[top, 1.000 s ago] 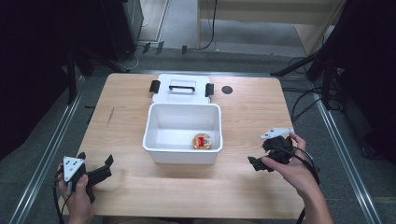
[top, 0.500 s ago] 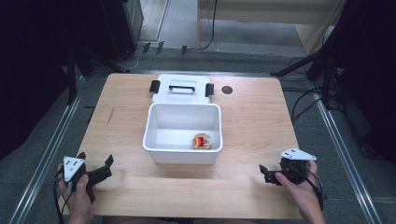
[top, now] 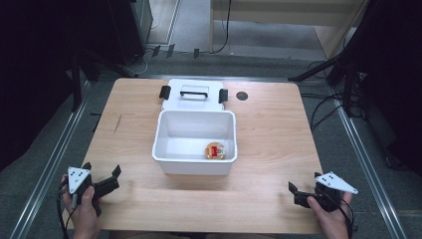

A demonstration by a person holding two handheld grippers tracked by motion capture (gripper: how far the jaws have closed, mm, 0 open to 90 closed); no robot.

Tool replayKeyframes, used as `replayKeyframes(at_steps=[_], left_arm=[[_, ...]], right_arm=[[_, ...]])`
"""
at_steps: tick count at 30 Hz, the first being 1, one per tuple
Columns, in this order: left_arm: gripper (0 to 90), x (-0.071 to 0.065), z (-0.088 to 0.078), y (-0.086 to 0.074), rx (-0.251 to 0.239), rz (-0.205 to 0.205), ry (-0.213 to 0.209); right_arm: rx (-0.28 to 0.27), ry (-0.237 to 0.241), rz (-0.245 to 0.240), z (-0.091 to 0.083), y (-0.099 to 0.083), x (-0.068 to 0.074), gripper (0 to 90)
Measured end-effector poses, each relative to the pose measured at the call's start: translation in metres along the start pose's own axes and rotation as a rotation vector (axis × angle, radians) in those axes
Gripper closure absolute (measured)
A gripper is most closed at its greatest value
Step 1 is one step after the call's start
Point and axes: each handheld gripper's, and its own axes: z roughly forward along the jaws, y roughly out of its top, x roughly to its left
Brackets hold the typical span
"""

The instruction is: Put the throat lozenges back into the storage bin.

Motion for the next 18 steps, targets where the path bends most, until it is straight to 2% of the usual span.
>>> replayKeyframes(at_steps=[5, 7, 10, 12, 18], left_arm=[[0.0, 0.001, 0.0, 0.0, 0.001, -0.005, -0.004], [0.0, 0.001, 0.0, 0.0, 0.004, -0.003, -0.004], [0.0, 0.0, 0.001, 0.0, 0.008, -0.005, -0.006], [0.0, 0.0, 0.001, 0.001, 0.013, -0.006, -0.005], [0.0, 0.001, 0.001, 0.001, 0.015, -0.009, -0.005]], right_arm=[[-0.047, -0.033, 0.05, -0.005, -0.011, -0.008, 0.0], [-0.069, -0.017, 0.062, -0.006, -0.013, -0.011, 0.0], [-0.103, 0.012, 0.104, -0.007, -0.017, -0.017, 0.0], [-0.13, 0.01, 0.122, -0.008, -0.017, -0.019, 0.0], [-0.113, 0.009, 0.115, -0.005, -0.017, -0.016, 0.0]])
